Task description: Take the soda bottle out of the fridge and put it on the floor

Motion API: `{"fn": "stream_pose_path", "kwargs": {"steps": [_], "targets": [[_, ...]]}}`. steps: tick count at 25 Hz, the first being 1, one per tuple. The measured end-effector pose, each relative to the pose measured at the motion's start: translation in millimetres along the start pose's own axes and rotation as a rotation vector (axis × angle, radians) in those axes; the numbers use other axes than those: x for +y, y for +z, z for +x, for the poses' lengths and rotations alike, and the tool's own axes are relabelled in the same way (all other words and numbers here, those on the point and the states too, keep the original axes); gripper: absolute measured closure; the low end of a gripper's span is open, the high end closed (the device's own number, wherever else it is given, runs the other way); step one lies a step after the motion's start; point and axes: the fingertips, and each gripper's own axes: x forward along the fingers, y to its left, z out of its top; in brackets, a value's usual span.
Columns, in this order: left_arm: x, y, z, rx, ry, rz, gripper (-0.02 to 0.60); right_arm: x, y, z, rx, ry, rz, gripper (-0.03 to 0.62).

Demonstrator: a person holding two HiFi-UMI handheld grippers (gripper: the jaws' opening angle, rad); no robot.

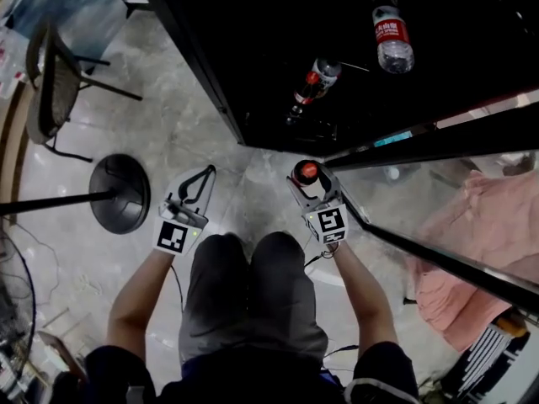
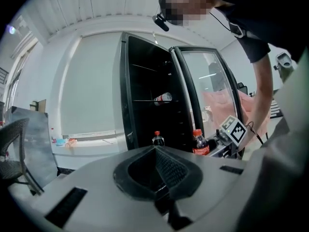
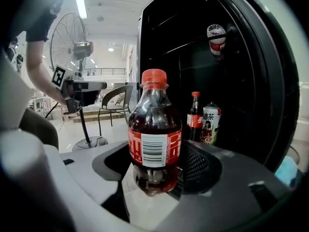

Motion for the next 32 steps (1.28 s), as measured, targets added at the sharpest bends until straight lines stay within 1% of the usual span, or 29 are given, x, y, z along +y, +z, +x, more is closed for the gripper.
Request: {"fn": "stream_pose_path", "kwargs": {"steps": [3,6,10,14,19,25,28,32], "targets": [[0,-19,7,-0.011,-0.016,0.01,0.558,2,-16,8,-0.004,0.006,-0.008,0.279],[-1,-39,10,0.002,-0.032,-0.002,0.558,2,-33,17,-0.002,0.005,-0.014,0.279],[0,-64,18,-0.002,-0.036,-0.015,0.558,3,-57,29,0.003,0.013,-0.016,0.279],[1,-89,26,-0.006,-0.037,-0.013,0.558,4,-91,44,0.008,0.02,-0.014,0.279],[-1,-113,31,-0.021,-0.057,-0.003,0.558,11,-144,66,0.035,0.027,-0.007,0.279],[-3,-136,36,-0.012,-0.065,-0.007,0.558,8,-194,87,0.069,0.022,-0.016,0.279],[1,-146,39,-0.001,-0.054,-0.027,0.558,3,-205,95,0.059,0.01,-0.003,0.279],[1,-158,44,-0.003,-0.051,-0.027,0.558,-1,-223,106,0.06,0.006,0.003,0.279]]}}
